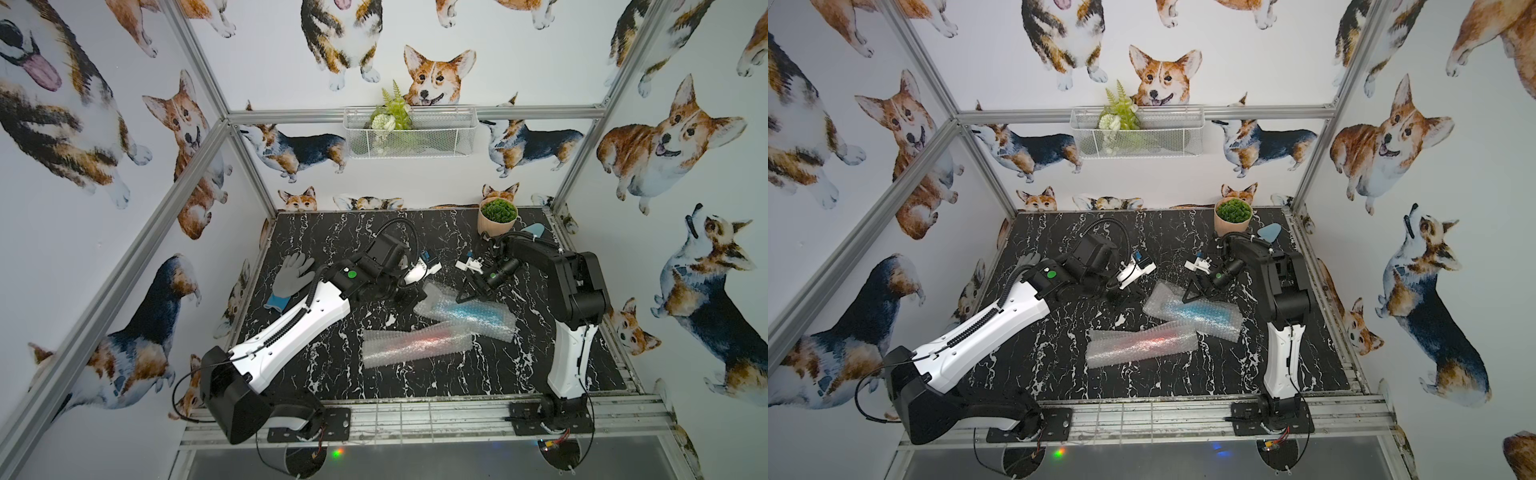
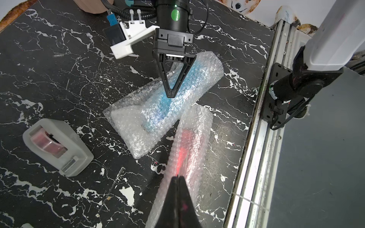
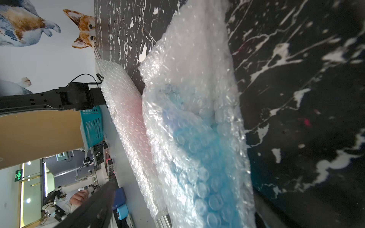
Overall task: Wrap wine bottles in bubble wrap
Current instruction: Adjust the bubble wrap at the center of the board.
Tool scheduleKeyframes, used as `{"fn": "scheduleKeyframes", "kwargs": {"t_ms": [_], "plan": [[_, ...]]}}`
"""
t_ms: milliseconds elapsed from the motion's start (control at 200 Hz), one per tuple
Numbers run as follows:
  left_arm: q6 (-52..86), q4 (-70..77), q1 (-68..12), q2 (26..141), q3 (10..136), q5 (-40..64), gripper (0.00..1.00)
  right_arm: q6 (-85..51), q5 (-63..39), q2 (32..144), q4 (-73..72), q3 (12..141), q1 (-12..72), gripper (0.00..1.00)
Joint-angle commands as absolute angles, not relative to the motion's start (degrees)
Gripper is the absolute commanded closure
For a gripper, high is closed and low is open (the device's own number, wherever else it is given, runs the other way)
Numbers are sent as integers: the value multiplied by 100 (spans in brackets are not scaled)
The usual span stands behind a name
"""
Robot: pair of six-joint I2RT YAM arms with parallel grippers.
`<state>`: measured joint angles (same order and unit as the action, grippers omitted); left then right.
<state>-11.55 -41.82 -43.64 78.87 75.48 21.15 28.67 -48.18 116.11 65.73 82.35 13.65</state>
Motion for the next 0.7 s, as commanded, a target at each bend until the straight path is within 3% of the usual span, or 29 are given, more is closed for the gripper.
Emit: {"fn": "scheduleKeyframes", "kwargs": {"t_ms": [0,696], "plan": [[-1239,-4245,-4367,7901,7611,2224,100,2794,-4532,11349,6258,8100,1442,1],[-1336,-4337,-4361,7884,7585,2258,100,2597,-3252,10423,5353,7216,1851,15]]}}
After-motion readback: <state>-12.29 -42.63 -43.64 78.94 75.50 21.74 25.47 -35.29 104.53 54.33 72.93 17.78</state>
